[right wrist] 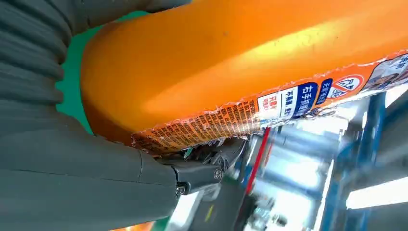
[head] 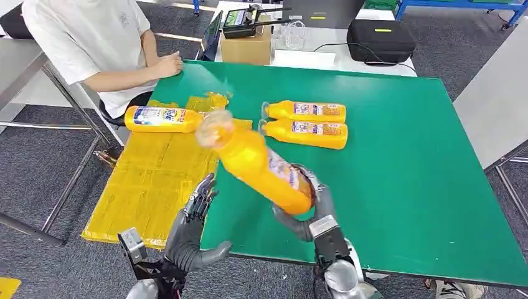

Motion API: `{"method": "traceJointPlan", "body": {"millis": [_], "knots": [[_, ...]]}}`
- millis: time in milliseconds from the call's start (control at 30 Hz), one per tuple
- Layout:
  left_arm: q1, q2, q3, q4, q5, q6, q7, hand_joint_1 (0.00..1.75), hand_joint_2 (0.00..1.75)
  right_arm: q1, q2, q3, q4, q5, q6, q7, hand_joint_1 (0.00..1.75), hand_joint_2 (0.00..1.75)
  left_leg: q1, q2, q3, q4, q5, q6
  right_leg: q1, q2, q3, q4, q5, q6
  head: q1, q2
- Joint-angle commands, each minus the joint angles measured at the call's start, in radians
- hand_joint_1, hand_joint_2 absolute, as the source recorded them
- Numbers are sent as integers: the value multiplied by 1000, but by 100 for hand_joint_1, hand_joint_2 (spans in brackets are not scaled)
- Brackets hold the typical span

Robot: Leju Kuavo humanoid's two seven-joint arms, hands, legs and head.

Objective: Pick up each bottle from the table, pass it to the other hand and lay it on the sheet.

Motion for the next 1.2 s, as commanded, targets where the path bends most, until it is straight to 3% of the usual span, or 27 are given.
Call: {"method": "traceJointPlan", "body": {"millis": [33, 233, 1067, 1167, 1200], "knots": [[-68, -56, 58, 39, 50, 88, 17, 0, 175, -39, -12, 248, 116, 72, -44, -28, 175, 175, 0, 0, 3, -2, 0, 2, 1, 1, 2, -2, 0, -4, 0, 0], [-71, -52, 43, 4, 106, 53, -1, 0, 175, -68, -35, 321, 167, 53, 4, -24, 175, 175, 0, 0, 3, -2, 0, 3, 1, 1, 3, -3, 0, -4, 0, 0], [-69, -18, -24, -18, 98, -43, -42, 0, 175, -115, -44, 318, 206, 16, 63, -23, 175, 175, 0, -1, 2, -2, 0, 2, 1, -1, 2, -2, 0, -3, 0, 0], [-73, -13, -31, -15, 82, -88, -69, 0, 175, -138, -31, 320, 255, -3, 118, 2, 175, 175, 0, -1, 1, -1, 0, 2, 0, -1, 1, -1, 0, -2, 0, 0], [-83, -16, -11, 33, 92, -111, -30, 152, 175, -145, -26, 307, 306, 5, 116, 18, 175, 175, 0, -1, 2, -2, 0, 2, 1, -1, 2, -2, 0, -3, 0, 0]]}}
